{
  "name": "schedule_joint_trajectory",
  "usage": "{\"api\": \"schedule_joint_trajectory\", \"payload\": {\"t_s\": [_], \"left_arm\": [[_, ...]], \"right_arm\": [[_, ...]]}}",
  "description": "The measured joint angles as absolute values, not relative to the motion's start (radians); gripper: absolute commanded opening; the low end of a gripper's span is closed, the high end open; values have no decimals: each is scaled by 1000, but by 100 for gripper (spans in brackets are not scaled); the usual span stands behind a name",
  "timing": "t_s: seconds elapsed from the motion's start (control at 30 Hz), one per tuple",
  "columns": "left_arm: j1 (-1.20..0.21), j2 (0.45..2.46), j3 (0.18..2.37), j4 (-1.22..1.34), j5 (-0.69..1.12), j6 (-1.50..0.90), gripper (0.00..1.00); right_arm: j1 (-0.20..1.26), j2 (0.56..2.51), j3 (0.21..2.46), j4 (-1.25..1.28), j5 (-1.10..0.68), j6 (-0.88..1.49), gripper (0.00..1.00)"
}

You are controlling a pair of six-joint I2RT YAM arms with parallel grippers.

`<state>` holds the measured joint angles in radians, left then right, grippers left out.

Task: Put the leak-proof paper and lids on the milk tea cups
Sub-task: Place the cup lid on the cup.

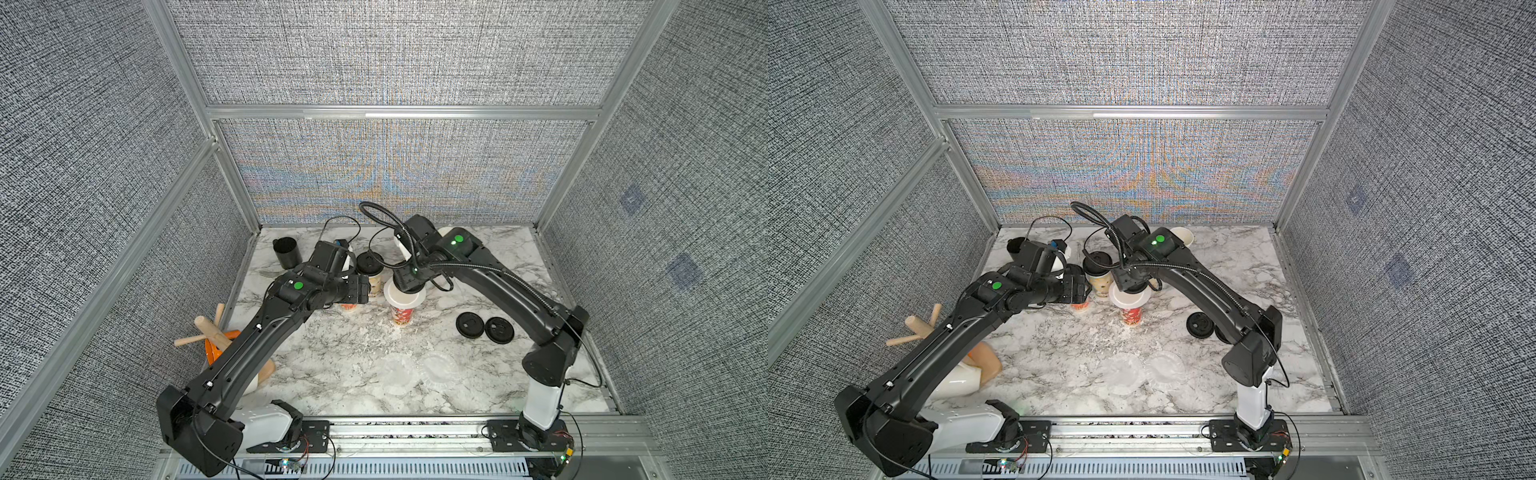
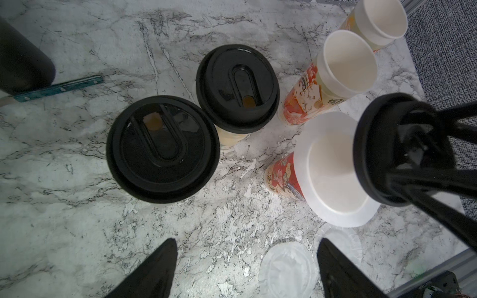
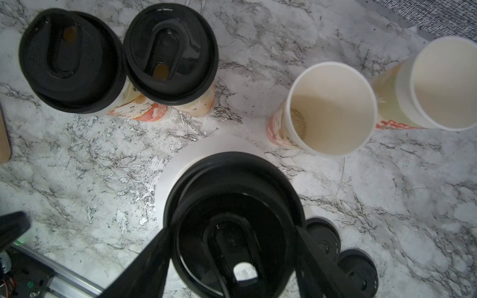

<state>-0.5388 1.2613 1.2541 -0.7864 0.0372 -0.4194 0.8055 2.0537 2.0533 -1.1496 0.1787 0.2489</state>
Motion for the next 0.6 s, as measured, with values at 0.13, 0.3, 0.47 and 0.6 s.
{"api": "schedule_joint_trajectory", "payload": {"t_s": [0.13, 0.3, 0.47, 0.6], "left_arm": [[-533, 1254, 1245, -787, 46, -419, 87], [-527, 1253, 1243, -786, 52, -419, 86], [-527, 1252, 1238, -787, 56, -419, 86], [-523, 1252, 1238, -787, 56, -419, 86]], "right_arm": [[813, 2076, 2054, -1156, 170, 249, 72], [815, 2086, 2037, -1155, 153, 249, 73], [820, 2098, 2035, -1155, 147, 248, 73], [820, 2099, 2034, -1156, 144, 249, 73]]}}
